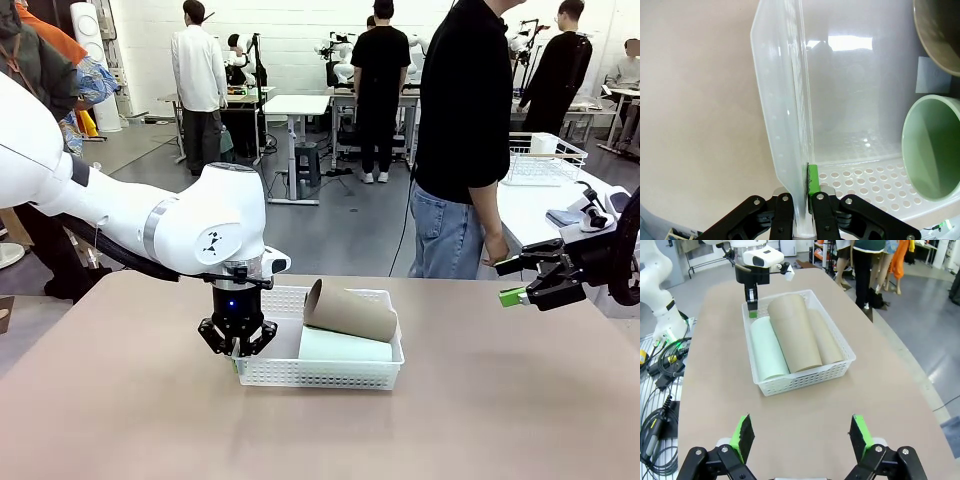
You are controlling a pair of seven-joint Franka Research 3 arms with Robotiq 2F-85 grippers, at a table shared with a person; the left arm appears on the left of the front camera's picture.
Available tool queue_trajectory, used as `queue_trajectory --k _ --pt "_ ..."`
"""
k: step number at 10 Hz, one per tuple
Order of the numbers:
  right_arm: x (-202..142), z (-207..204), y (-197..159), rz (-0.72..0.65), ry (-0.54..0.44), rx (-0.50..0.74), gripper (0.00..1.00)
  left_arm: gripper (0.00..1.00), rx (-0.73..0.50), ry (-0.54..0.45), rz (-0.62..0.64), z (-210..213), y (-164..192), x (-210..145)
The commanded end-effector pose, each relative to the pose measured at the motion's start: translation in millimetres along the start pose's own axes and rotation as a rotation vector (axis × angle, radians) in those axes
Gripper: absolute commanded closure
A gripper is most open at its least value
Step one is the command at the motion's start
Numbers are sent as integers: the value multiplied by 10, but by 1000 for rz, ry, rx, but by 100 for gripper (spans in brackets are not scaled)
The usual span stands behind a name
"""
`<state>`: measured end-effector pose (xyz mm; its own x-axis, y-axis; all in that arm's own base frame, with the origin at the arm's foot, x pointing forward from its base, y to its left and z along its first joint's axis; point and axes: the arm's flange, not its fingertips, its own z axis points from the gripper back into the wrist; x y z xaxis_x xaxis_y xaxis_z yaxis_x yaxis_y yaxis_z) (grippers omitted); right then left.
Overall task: Clean and organize the cups into the basket.
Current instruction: Move the Organizing basket back to the left side of the table.
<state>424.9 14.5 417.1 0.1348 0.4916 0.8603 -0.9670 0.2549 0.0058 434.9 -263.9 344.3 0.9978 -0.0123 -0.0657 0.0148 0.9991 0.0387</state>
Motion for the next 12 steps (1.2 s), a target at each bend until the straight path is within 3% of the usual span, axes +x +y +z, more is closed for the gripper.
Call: queue_trajectory --k 1,12 --pt "9 -31 -41 9 -10 8 0 100 5 2 -5 -14 -3 -10" --pt "0 0 0 0 0 0 0 100 5 2 -5 -14 -3 -10"
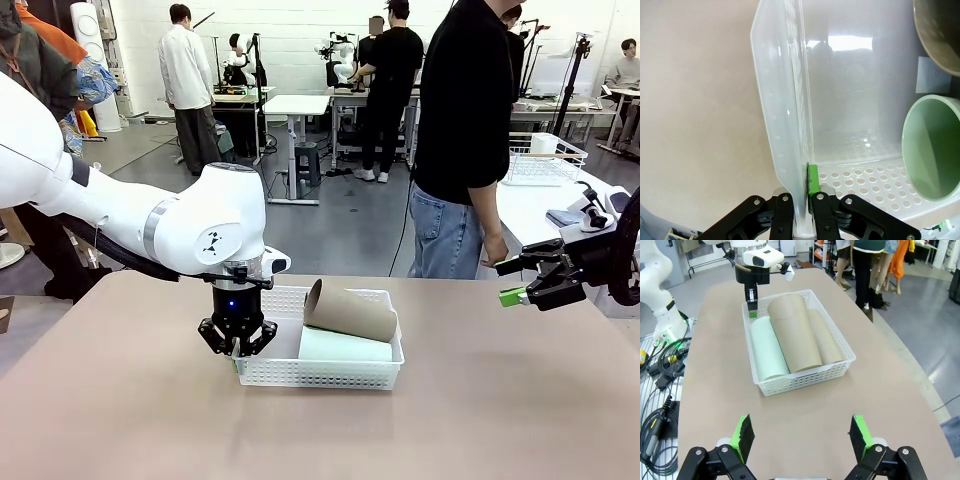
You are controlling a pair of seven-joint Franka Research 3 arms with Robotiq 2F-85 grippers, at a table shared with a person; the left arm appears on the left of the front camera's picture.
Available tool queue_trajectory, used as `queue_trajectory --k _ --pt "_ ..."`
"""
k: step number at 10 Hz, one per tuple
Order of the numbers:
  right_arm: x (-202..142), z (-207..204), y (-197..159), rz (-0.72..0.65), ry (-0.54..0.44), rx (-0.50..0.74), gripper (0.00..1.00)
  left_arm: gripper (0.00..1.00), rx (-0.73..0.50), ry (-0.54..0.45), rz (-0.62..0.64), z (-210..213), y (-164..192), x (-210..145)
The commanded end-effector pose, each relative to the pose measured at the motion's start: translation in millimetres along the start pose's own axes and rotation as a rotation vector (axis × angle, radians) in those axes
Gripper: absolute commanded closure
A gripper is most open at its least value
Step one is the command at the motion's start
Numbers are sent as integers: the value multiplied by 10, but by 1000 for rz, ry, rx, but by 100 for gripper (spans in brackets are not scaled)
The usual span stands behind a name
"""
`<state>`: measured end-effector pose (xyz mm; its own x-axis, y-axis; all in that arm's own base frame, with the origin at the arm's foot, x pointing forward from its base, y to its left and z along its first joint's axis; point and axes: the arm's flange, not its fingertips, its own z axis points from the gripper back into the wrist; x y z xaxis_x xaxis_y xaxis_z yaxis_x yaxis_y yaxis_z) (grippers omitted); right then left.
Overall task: Clean and organize the cups into the basket.
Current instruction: Move the Organizing basket back to the left side of the table.
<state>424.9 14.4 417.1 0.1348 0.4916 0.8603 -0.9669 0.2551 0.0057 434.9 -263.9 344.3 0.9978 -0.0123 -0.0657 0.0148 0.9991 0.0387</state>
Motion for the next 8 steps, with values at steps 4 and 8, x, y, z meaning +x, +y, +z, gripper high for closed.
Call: queue_trajectory --k 4,8 --pt "-353 509 -327 -1288 -240 -216 0 100 5 2 -5 -14 -3 -10" --pt "-851 1643 121 -1714 -177 160 0 100 5 2 -5 -14 -3 -10"
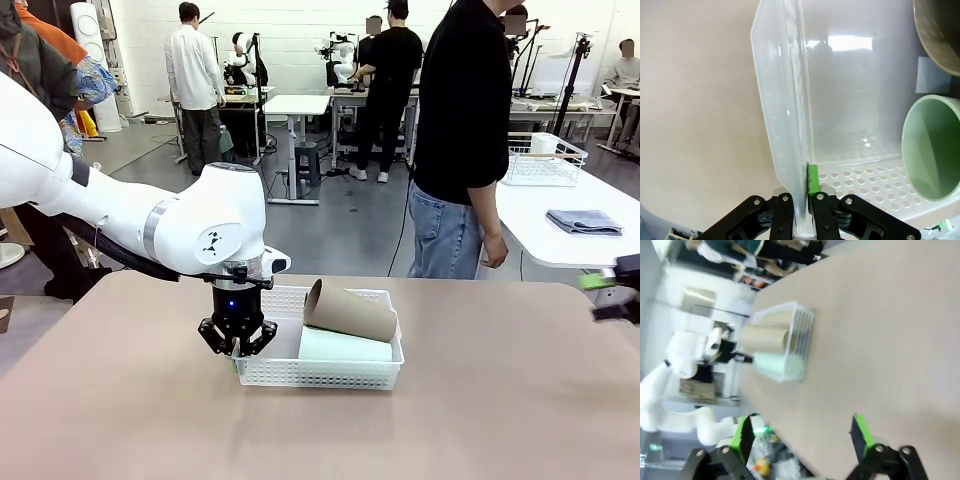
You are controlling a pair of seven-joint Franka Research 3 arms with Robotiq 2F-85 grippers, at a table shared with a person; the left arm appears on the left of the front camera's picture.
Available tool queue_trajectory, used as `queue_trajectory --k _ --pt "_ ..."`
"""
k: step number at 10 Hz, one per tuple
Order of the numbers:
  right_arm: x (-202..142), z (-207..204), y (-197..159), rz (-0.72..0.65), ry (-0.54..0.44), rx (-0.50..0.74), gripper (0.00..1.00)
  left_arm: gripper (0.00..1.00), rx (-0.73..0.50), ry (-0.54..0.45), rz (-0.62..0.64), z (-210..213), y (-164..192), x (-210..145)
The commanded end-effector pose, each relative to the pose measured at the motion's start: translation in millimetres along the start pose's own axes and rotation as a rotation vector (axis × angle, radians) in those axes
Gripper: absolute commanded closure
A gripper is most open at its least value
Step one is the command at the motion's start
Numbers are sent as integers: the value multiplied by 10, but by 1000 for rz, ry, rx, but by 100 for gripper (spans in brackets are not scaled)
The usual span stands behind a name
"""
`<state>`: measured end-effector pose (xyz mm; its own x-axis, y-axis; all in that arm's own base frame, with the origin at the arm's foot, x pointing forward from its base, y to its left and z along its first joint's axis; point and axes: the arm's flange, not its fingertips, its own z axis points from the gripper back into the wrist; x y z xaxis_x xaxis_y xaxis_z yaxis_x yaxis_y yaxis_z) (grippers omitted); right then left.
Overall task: Clean and organize the cups into the basket.
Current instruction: Move the Organizing basket back to the left side of the table.
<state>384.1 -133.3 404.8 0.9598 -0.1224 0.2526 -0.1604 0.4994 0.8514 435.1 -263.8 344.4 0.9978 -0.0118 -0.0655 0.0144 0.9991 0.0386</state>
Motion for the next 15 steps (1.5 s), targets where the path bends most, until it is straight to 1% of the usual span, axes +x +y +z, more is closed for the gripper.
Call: queue_trajectory --k 1,2,3,4,5,6,7,8,9,12,13,14,15 --pt "-222 684 -35 -462 -45 198 0 100 5 2 -5 -14 -4 -12" --pt "-342 944 -131 -480 -56 256 0 100 5 2 -5 -14 -4 -12" --pt "-415 1155 -227 -501 -34 304 0 100 5 2 -5 -14 -4 -12" --pt "-452 1324 -309 -518 -49 316 0 100 5 2 -5 -14 -4 -12" --pt "-453 1436 -378 -534 -109 319 0 100 5 2 -5 -14 -4 -12" --pt "-419 1461 -423 -529 -119 322 0 100 5 2 -5 -14 -4 -12" --pt "-360 1426 -436 -513 -72 313 0 100 5 2 -5 -14 -4 -12" --pt "-199 1296 -414 -469 -42 260 0 100 5 2 -5 -14 -4 -12" --pt "-499 1490 -446 -526 -96 314 0 100 5 2 -5 -14 -4 -12" --pt "-499 1490 -446 -526 -96 314 0 100 5 2 -5 -14 -4 -12" --pt "-499 1490 -446 -526 -96 314 0 95 0 0 0 -1 -1 -1" --pt "-499 1490 -446 -526 -96 314 0 95 13 2 14 38 269 -23" --pt "-499 1490 -446 -526 -96 314 0 95 62 29 -7 32 665 -99"
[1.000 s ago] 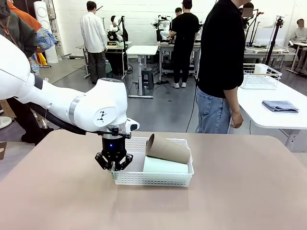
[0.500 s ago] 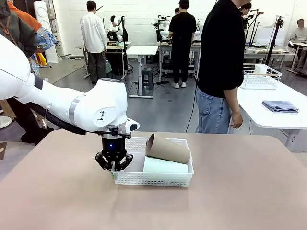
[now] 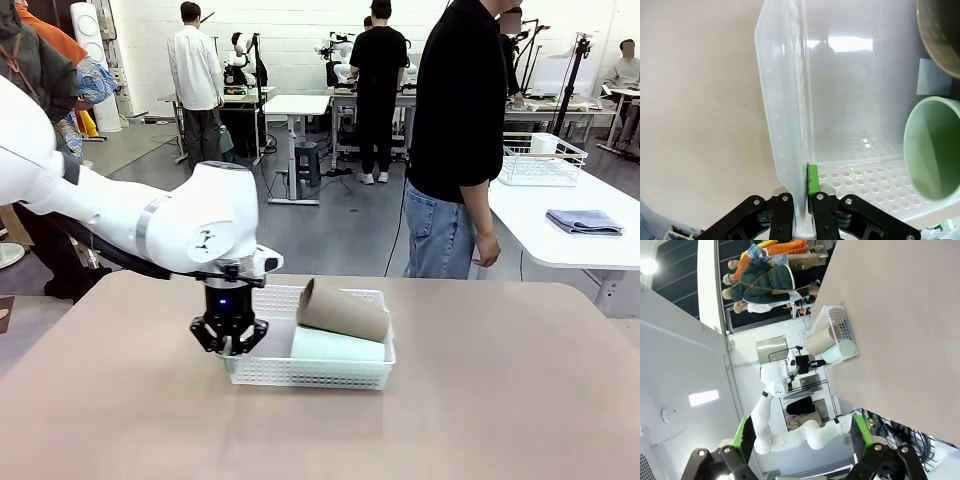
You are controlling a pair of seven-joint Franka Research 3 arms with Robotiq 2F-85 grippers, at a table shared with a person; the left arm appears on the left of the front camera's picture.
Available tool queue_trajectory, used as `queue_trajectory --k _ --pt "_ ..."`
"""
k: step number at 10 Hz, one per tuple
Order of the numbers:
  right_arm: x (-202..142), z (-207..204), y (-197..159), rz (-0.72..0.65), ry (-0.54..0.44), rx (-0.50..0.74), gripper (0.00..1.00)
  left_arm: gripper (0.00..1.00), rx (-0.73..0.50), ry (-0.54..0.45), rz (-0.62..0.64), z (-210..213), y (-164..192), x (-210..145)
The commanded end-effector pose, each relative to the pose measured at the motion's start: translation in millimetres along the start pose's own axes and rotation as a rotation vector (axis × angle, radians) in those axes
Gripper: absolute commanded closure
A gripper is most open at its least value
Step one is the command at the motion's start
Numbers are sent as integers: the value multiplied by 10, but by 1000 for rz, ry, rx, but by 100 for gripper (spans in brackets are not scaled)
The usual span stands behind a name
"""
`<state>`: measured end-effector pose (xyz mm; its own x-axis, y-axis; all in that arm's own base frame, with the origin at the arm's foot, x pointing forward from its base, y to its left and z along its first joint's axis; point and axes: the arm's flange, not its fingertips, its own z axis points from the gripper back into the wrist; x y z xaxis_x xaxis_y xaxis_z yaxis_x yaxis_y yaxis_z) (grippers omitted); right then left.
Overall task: Clean and organize the cups into the basket.
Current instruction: Move the Organizing basket back to the left side of the table.
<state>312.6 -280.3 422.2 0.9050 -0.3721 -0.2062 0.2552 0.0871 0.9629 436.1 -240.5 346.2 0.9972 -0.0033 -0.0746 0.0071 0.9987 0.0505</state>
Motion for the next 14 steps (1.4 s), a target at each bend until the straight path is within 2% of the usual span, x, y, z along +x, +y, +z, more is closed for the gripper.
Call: queue_trajectory --k 1,3,5,7,11,14 --pt "-45 -16 -1 -3 5 10 0 95 91 18 -3 31 804 -189" --pt "-45 -16 -1 -3 5 10 0 95 54 4 20 162 1664 -411" --pt "-45 -16 -1 -3 5 10 0 95 90 30 5 206 2276 -501" --pt "-45 -16 -1 -3 5 10 0 95 3 43 5 202 2809 -483" --pt "-45 -16 -1 -3 5 10 0 95 -124 52 64 66 3353 -412" --pt "-45 -16 -1 -3 5 10 0 95 -98 63 117 -3 3391 -398"
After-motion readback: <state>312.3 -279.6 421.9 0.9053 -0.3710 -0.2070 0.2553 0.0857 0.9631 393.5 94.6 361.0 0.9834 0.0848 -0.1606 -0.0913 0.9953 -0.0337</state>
